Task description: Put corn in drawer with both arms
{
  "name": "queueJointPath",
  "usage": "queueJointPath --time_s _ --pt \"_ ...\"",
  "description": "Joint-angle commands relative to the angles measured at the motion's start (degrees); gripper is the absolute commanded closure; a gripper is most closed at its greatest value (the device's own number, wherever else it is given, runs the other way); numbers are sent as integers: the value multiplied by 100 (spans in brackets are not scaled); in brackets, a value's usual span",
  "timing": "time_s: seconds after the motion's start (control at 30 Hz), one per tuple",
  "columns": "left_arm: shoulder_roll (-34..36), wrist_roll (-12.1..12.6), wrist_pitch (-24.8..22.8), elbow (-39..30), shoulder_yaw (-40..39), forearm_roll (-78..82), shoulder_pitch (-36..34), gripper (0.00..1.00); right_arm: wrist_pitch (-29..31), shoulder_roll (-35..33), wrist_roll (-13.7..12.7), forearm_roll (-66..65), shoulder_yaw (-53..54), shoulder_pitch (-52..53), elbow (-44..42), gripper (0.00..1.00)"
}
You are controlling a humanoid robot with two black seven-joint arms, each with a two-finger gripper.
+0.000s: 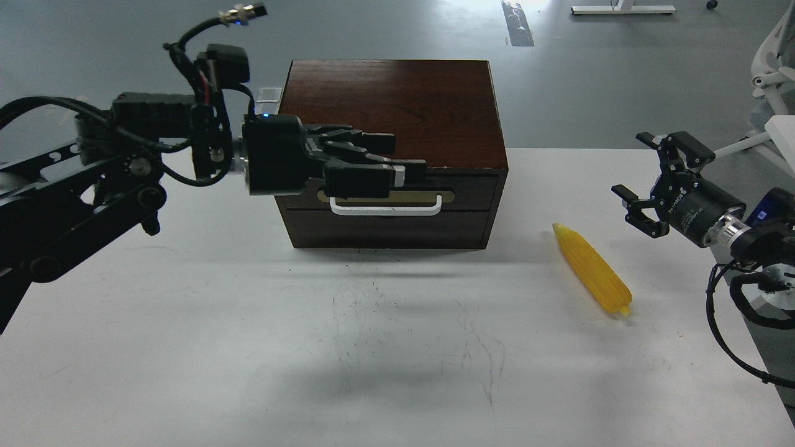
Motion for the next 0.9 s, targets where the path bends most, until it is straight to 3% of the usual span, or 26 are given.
queueJointPath --time_s 0.0,0.4,0.87 --pt "-312 3 1 191 980 784 -712 1 0 -3 0 -1 35 8 -8 0" --pt "-1068 3 1 877 1729 2359 -1100 1 0 -135 0 -1 167 -18 -8 0" --pt "-1235 3 1 1387 2089 2790 -1144 1 0 -214 0 -1 184 -18 -8 0"
